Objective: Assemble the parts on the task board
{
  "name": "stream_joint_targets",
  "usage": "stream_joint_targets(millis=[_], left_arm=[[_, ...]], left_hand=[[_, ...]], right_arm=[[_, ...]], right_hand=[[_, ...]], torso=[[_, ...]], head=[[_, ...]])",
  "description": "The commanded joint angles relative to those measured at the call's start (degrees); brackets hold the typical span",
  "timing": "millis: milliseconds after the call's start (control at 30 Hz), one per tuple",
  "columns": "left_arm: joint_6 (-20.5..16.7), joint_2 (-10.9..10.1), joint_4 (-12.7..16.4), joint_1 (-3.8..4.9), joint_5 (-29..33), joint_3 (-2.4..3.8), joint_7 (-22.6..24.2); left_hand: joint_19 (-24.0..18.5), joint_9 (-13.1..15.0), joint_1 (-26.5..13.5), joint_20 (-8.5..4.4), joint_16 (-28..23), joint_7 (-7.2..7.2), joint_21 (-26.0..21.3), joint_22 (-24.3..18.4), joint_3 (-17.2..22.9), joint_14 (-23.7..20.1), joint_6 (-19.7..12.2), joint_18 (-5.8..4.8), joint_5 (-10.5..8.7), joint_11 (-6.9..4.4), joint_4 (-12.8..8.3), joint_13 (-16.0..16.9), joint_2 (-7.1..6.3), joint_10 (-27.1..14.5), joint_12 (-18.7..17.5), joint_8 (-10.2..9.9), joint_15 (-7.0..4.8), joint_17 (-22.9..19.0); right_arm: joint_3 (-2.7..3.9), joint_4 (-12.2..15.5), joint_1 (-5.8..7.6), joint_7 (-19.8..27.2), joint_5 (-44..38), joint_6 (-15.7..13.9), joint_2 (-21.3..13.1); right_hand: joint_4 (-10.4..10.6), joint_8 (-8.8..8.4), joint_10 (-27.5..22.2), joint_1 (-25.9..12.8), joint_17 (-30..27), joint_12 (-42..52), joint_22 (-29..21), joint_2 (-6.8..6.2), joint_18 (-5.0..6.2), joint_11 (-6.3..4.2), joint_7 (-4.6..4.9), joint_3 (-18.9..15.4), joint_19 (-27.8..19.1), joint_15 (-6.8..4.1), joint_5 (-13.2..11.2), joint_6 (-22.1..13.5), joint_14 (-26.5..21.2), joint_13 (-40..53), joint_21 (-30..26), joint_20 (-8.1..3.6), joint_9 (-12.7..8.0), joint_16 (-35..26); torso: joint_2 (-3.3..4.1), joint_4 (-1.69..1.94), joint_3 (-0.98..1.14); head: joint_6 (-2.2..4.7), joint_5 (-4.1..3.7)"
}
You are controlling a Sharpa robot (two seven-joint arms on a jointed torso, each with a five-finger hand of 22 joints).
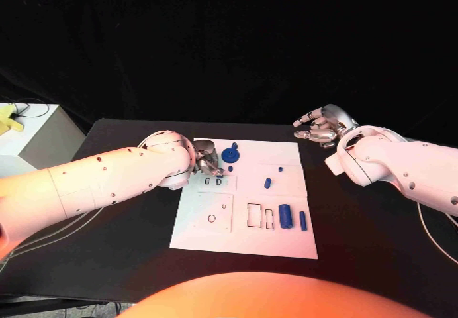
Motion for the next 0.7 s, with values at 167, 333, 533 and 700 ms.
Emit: stream_joint_targets(millis=[167, 333, 533, 700], left_arm=[[1.8, 0.2, 0.1, -0.07, -1.8, 0.06, 0.7], [3.0, 0.3, 0.0, -0.08, -1.7, 0.07, 0.4], [5.2, 0.5, -0.5, -0.08, -1.4, 0.1, -0.1], [6.7, 0.8, -1.0, -0.08, -0.4, 0.13, -0.5]], left_hand=[[0.4, 0.0, 0.2, 0.03, -0.4, -0.26, 0.4, 0.1, 14.6, 5.0, 0.8, -0.94, 0.12, -0.01, -14.7, 0.0, -0.32, 0.3, 0.1, 0.1, -0.29, 11.7], [0.4, 0.0, 0.2, 0.03, -0.4, -0.26, 0.4, 0.1, 14.6, 5.0, 0.8, -0.94, 0.12, -0.01, -14.7, 0.0, -0.32, 0.3, 0.1, 0.1, -0.29, 11.7], [0.4, 0.0, 0.2, 0.01, -0.4, -0.28, 0.4, 0.1, 14.7, 5.0, 0.8, -0.94, 0.12, -0.03, -14.8, -0.1, -0.37, 0.3, 0.0, 0.1, -0.31, 11.7], [0.5, 0.0, 0.2, 0.0, -0.4, -0.29, 0.4, 0.2, 14.7, 5.0, 0.8, -0.95, 0.12, -0.04, -14.8, 0.0, -0.41, 0.3, 0.1, 0.1, -0.32, 11.7]], right_arm=[[0.01, 0.1, -0.03, 0.4, -0.7, 0.3, -0.1], [0.01, 0.2, -0.03, 0.4, -0.7, 0.3, -0.1], [0.01, 0.1, -0.03, 0.4, -0.7, 0.3, -0.1], [0.01, 0.1, -0.03, 0.4, -0.7, 0.2, -0.1]], right_hand=[[0.4, 0.29, -0.2, 0.3, 9.4, -0.3, 9.0, -0.41, 0.64, 0.03, 0.08, 0.0, 2.2, -0.18, 0.3, -0.5, 4.5, 4.5, -0.4, -0.22, -0.1, -0.2], [0.4, 0.29, -0.2, 0.3, 9.4, -0.3, 9.0, -0.41, 0.64, 0.03, 0.08, 0.0, 2.2, -0.18, 0.3, -0.5, 4.5, 4.5, -0.4, -0.22, -0.1, -0.2], [0.4, 0.29, -0.2, 0.3, 9.4, -0.3, 9.0, -0.41, 0.64, 0.03, 0.08, 0.0, 2.2, -0.18, 0.3, -0.5, 4.5, 4.5, -0.4, -0.22, -0.1, -0.2], [0.4, 0.29, -0.2, 0.3, 9.4, -0.3, 9.0, -0.41, 0.64, 0.03, 0.08, 0.0, 2.2, -0.18, 0.3, -0.5, 4.5, 4.5, -0.4, -0.22, -0.1, -0.2]], torso=[[-0.01, 0.02, 0.02], [-0.04, 0.01, 0.0], [-0.02, 0.04, -0.02], [-0.02, 0.04, -0.03]], head=[[0.0, -0.02], [0.0, -0.05], [0.0, 0.06], [0.0, -0.03]])
